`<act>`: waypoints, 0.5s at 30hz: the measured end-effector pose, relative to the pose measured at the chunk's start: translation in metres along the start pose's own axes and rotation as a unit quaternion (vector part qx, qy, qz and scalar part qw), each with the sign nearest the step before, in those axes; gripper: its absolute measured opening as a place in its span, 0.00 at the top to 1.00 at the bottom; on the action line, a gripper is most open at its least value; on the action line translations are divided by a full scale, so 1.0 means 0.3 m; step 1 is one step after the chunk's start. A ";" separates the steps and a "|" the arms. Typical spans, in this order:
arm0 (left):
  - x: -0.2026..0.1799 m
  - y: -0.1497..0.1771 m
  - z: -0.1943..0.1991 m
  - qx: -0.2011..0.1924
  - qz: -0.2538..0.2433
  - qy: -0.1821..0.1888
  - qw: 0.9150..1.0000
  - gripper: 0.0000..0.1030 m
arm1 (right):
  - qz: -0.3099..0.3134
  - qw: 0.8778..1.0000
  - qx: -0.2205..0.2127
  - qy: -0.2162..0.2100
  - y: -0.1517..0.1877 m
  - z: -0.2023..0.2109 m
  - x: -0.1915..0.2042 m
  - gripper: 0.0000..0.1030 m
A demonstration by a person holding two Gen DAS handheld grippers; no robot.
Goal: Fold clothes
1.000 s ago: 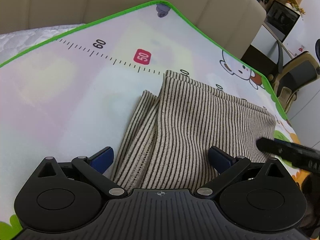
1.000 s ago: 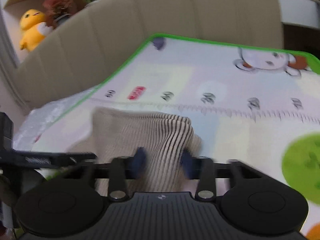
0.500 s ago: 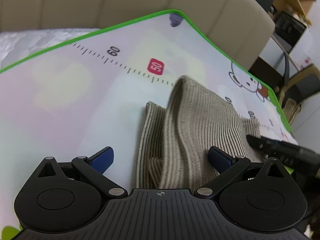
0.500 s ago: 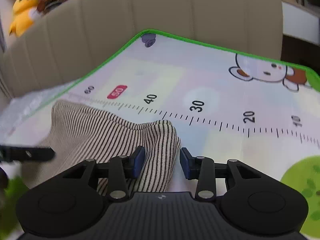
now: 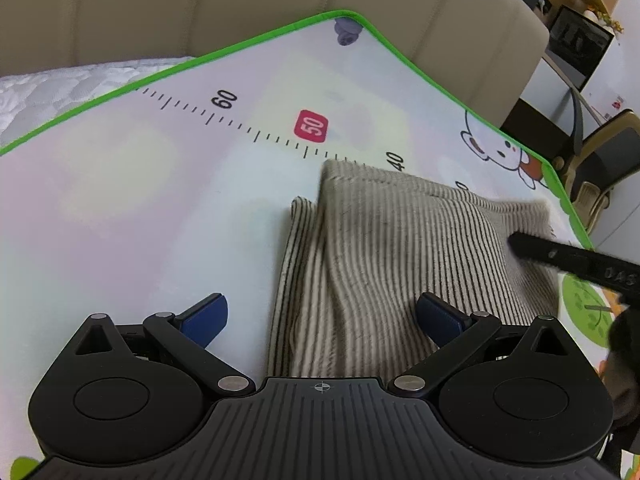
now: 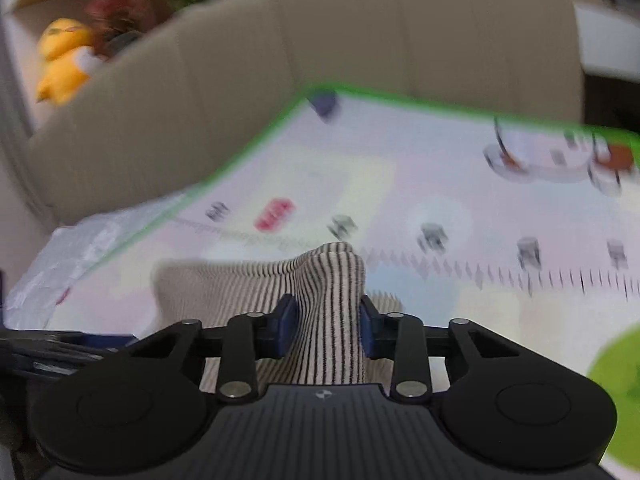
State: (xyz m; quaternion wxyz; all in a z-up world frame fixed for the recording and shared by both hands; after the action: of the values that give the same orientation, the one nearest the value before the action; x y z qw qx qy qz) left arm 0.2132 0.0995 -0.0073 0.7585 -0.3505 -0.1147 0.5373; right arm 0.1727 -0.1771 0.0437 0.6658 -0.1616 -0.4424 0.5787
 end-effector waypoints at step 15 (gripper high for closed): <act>-0.001 -0.023 0.046 -0.024 -0.020 -0.022 0.999 0.00 | 0.070 0.993 0.018 0.089 0.023 -0.097 -0.044 0.53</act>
State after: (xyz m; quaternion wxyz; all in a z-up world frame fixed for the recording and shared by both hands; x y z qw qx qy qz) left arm 0.2107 0.1035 0.0073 0.7576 -0.3543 -0.1507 0.5270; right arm 0.1917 -0.1785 0.0173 0.6635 -0.2309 -0.3581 0.6150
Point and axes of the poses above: each gripper's, at about its wrist camera, not at the fingertips, and z roughly against the way its jaws point, x to its left, y to its underside, the point moved 1 cm from there along -z, roughly the way its jaws point, and after that the axes turned 10 degrees about -z, right-handed, at the moved point
